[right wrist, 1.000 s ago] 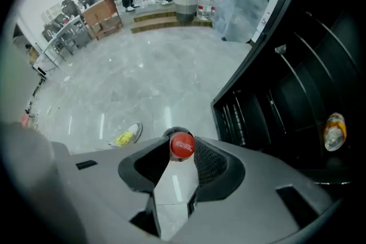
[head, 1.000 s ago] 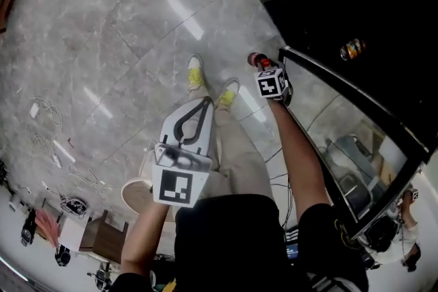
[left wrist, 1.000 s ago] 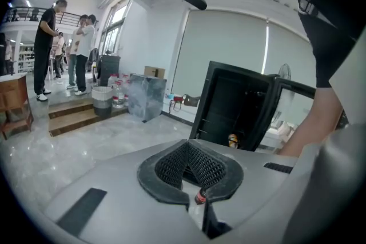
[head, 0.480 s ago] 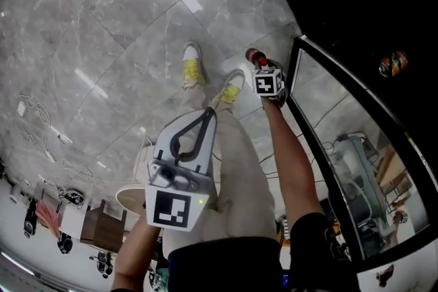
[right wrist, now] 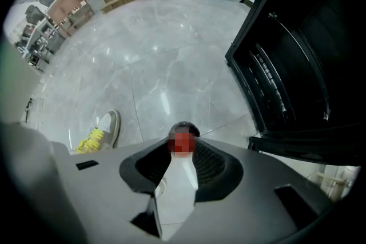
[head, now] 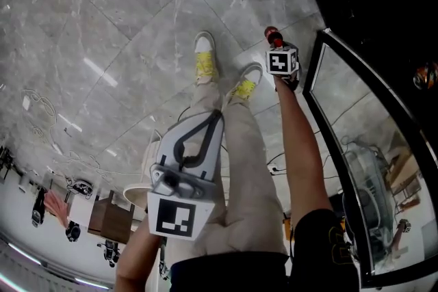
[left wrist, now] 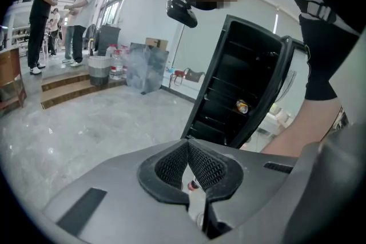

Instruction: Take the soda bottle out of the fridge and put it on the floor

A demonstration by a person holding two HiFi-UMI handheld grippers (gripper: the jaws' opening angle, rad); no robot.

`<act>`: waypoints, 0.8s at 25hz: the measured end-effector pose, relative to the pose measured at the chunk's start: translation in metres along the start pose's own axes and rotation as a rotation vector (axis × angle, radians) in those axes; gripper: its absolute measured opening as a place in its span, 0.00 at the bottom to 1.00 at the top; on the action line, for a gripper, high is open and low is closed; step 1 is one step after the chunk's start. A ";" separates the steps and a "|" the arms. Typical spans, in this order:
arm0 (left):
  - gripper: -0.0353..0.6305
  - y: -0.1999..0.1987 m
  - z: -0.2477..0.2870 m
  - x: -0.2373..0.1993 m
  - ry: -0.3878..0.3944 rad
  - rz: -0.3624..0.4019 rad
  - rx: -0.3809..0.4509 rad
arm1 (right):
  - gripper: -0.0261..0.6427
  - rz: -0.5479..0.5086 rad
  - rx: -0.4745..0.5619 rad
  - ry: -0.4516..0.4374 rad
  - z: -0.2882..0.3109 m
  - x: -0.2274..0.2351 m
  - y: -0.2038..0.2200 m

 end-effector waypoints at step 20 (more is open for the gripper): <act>0.08 -0.119 -0.056 0.084 0.043 0.185 0.130 | 0.03 0.318 0.416 -0.098 -0.296 0.033 -0.013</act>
Point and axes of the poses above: the fingertips, and each gripper's own axes: z forward along the fingers, x to its right, y out of its underside, the point moved 2 cm from there along -z, backward along the fingers, and after that the axes turned 4 degrees about x, right-handed, at the moved point
